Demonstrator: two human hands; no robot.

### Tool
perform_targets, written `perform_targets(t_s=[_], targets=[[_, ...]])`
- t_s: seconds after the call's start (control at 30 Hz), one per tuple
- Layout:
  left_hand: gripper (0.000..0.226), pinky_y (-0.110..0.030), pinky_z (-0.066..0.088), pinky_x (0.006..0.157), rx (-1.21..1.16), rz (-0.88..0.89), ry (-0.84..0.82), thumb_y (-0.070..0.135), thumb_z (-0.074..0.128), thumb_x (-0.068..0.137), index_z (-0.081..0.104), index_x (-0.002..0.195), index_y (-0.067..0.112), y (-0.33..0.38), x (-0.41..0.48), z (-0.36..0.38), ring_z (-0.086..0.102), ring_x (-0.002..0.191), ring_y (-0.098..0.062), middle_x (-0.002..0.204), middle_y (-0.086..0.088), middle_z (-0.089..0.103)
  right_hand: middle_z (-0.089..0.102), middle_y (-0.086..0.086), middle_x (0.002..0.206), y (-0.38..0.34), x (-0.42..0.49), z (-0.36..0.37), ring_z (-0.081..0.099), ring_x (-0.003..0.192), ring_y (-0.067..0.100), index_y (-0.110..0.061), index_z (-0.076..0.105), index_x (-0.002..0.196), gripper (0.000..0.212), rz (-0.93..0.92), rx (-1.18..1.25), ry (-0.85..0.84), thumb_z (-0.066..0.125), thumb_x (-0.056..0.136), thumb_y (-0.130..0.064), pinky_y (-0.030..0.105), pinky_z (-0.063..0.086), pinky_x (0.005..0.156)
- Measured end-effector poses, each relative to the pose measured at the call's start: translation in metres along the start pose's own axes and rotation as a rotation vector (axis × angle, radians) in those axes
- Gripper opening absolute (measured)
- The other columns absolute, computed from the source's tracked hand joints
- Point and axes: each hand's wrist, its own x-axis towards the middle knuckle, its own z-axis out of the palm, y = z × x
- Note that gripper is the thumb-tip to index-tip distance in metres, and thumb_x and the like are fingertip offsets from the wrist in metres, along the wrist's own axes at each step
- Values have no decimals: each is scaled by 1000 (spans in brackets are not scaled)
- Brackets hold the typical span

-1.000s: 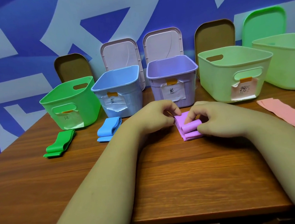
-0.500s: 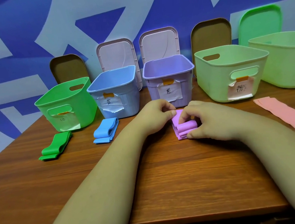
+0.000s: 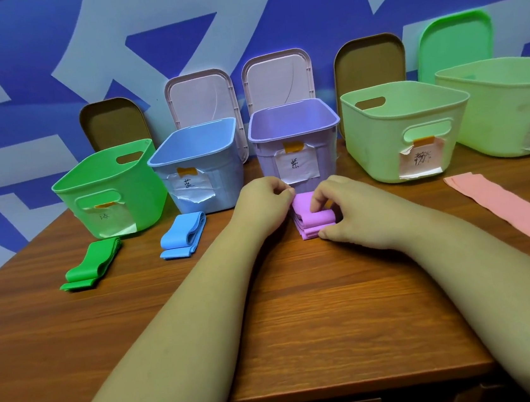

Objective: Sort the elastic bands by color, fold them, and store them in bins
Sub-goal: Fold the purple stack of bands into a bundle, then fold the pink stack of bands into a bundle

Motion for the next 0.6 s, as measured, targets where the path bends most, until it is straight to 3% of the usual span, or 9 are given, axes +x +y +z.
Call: perform_targets(t_s=[0.27,0.43,0.6], targets=[[18,-28,44,79,33,32,44,33,59,101,74,105,24,1,-9,-4,64,95,-15,98,8,72,52,-10,117,-4,-6,-9,65,95,4,-37,61,117,40,38,118,64,82,83,-32,27,51,88],[18,-28,47,83,21,78,96,24,58,100,74,109,24,13,-14,-16,65,96,-14,109,5,73,59,-12,110,-1,-10,-15,65,87,-2,-36,66,104,20,72,247,237,75,90,-24,19,47,79],[18,-35,56,91,-63,154,105,21,57,102,75,105,24,40,-19,-22,66,98,-11,107,8,74,63,-12,100,-1,-11,-32,64,91,7,-32,66,104,13,141,105,234,67,92,-29,35,54,85]])
